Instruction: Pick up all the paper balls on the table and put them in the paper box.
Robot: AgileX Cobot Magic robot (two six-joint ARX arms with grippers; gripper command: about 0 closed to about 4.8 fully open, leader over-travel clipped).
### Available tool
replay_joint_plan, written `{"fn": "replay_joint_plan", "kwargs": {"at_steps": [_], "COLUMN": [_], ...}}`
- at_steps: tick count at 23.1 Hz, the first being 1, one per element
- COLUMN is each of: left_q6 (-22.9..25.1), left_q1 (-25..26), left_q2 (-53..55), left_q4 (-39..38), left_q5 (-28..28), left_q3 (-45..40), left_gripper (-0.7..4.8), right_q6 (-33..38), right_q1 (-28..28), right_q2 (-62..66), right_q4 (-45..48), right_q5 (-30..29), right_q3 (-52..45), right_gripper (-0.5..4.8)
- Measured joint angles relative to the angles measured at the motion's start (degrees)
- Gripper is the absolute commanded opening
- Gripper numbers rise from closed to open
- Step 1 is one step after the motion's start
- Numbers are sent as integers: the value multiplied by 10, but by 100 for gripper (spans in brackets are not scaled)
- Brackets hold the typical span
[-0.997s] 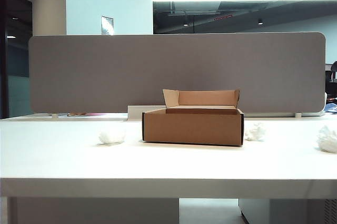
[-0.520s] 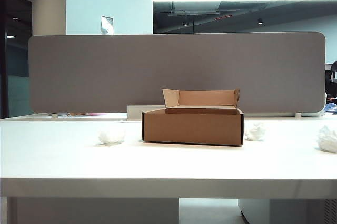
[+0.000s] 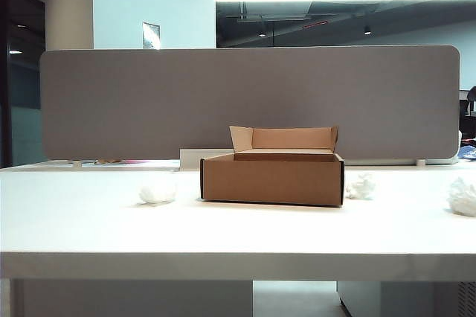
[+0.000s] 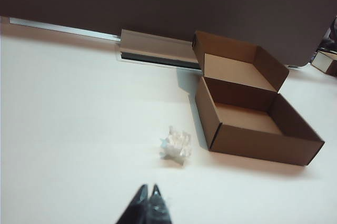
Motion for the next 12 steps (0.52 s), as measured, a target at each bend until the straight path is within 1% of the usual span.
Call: {"fn": "replay_joint_plan", "kwargs": {"at_steps": [3,6,12], "left_q6": [7,52,63], "left_q1": [0,0,0], "left_q2": [38,119,229], "left_q4": [0,1,3], "left_q5": [0,0,1], "left_q3": [29,80,145], "left_gripper": [-5,-5,-5], "right_q6": [0,-6,-15], "right_q1": [0,0,0], "right_q2": [35,120,247], "right_q4": [-7,-5,-6], "right_q5": [4,5,6], "right_q3": [33,93,154], "right_gripper": [-5,-5,-5]}}
